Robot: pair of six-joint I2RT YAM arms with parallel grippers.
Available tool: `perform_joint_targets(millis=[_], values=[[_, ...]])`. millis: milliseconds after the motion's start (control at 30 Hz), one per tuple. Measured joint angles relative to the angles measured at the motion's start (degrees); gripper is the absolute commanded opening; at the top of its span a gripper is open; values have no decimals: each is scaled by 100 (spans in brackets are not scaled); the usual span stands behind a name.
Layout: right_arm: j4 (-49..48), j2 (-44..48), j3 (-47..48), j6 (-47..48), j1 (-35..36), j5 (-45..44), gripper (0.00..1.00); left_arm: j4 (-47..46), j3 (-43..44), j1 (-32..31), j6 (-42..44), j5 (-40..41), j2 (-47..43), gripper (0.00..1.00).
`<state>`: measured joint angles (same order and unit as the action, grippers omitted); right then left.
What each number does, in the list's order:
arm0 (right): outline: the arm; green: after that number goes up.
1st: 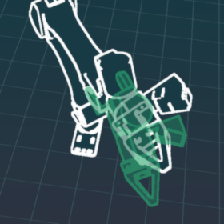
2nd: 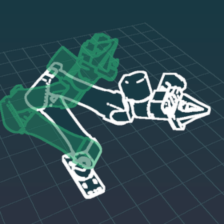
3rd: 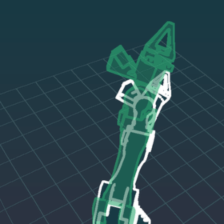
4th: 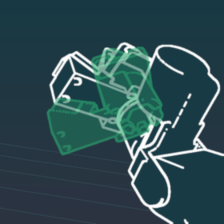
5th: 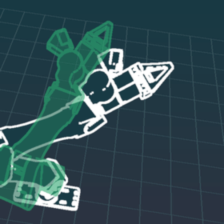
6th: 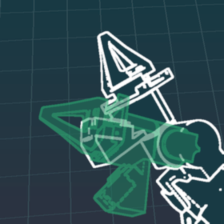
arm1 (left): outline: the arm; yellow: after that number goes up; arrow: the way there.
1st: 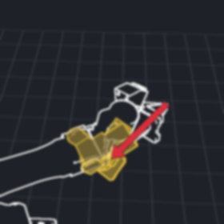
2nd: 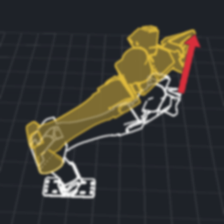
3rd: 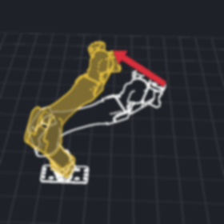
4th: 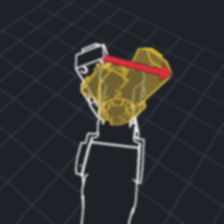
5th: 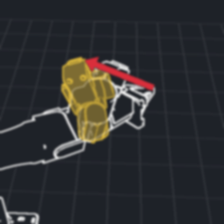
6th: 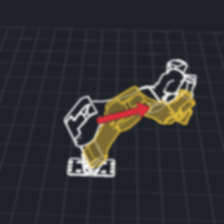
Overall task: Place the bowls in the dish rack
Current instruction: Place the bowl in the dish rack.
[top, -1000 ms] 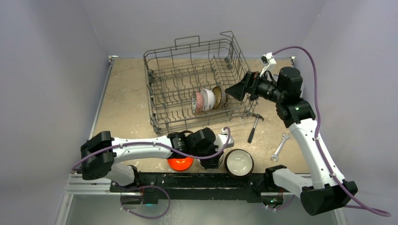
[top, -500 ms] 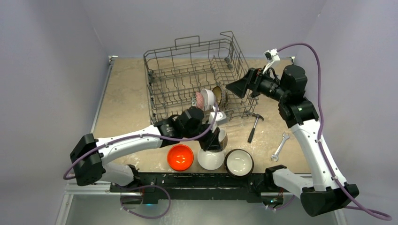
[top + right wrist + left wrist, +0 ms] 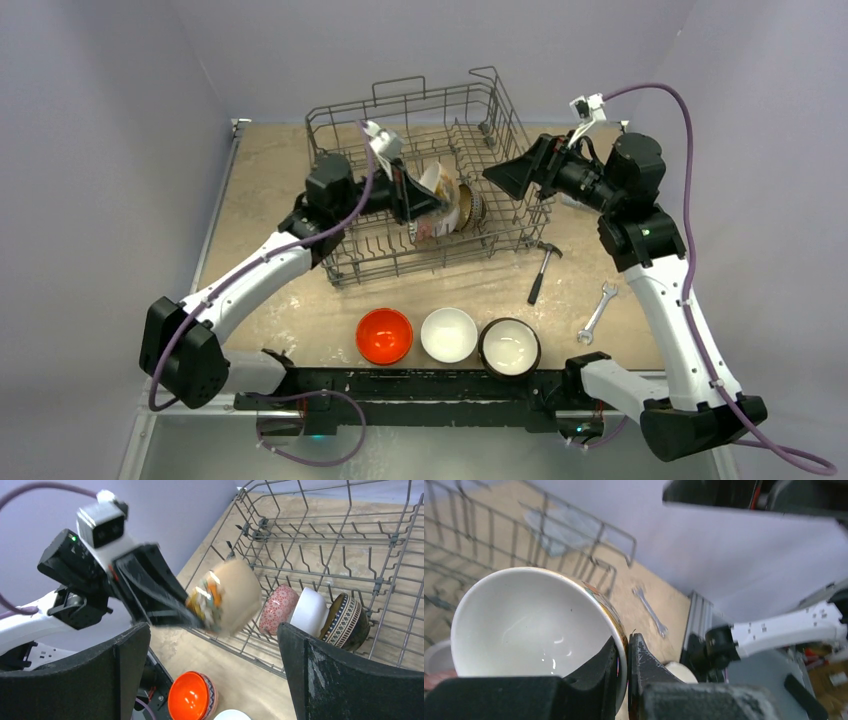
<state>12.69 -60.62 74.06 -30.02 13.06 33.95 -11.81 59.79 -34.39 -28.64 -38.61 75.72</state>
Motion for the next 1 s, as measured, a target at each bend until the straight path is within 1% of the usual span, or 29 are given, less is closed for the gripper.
perform_joint_targets(millis=[33,100,233,300,400,500,600,733,833,967,1000], values=[[2,-7,7,-2,0,-4,99,-212,-4,166,-122,-46,4,0],[-26,-13,9,-33,0,-28,99,-986,-107,570,-531,-164,24,0],[-256,-55,9,-214,20,-39,99,-2990,-601,1303,-1329,-181,90,0],[-380,-166,26,-282,103,-50,99,-3766,-828,1532,-1543,-136,155,0],[-402,-461,138,-293,356,-173,99,-4697,-1200,1784,-1646,-55,205,0],[-369,-848,304,-275,780,-400,99,-5250,-1499,1897,-1469,7,205,0],[-361,-1139,431,-273,1117,-516,99,-5473,-1711,1902,-1045,-70,184,0],[-400,-1366,468,-323,1460,-750,99,-5405,-2188,1869,-168,-164,-98,0],[-439,-1547,501,-398,1714,-907,99,-4968,-2562,1727,831,-177,-505,0],[-546,-1897,566,-498,2100,-1071,99,-3875,-2592,1224,2343,-181,-962,0],[-577,-2002,592,-516,2197,-1099,99,-3711,-2594,1132,2562,-181,-1027,0]])
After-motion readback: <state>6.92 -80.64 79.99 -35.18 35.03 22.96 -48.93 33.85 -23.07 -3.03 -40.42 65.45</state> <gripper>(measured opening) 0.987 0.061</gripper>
